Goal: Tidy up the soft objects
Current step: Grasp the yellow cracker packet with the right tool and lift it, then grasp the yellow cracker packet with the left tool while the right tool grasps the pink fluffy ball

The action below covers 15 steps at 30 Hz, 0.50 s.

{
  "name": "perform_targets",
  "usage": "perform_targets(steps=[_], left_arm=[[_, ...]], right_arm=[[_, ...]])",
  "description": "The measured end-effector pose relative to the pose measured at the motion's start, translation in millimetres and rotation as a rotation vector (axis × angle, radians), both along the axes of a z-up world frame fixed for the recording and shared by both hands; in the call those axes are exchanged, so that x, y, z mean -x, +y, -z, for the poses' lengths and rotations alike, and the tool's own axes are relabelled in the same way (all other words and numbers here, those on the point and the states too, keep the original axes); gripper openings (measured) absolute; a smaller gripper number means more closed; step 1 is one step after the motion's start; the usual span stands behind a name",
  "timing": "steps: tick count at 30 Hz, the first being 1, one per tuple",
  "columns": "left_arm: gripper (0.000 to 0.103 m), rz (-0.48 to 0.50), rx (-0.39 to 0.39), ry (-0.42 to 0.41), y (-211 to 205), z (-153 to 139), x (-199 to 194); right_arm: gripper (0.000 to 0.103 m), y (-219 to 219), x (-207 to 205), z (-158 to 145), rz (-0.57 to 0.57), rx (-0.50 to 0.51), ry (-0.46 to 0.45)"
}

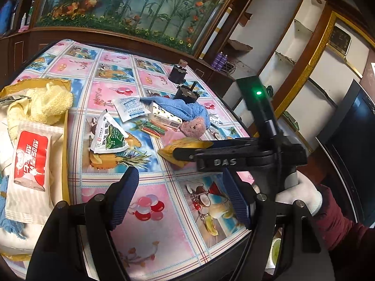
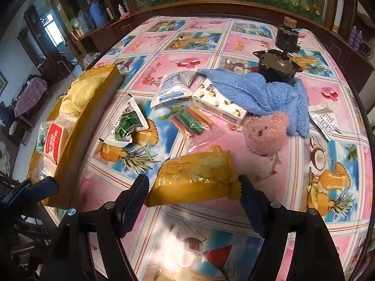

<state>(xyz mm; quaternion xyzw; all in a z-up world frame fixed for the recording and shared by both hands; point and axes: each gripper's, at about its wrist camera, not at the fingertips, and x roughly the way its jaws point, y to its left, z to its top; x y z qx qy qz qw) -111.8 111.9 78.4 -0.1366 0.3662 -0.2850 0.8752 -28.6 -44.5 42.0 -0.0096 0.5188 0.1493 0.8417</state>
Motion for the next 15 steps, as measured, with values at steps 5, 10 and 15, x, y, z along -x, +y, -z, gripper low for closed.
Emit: perform_targets(steps=[5, 10, 15], left_arm=[[0.074, 0.013, -0.013, -0.008, -9.6, -7.6, 6.6], [0.074, 0.019, -0.011, -0.025, -13.0, -28.5, 8.5], [0.074, 0.007, 0.005, -0.088, -0.7, -73.2, 9.1]], right_arm=[[0.078, -37.1, 7.7, -11.8, 0.063, -0.034, -0.028], [0.079, -79.7, 9.3, -34.0, 0.122, -0.045, -0.052], [0.079, -114.4, 8.8, -93.9, 0.152, 0.015, -0.157]])
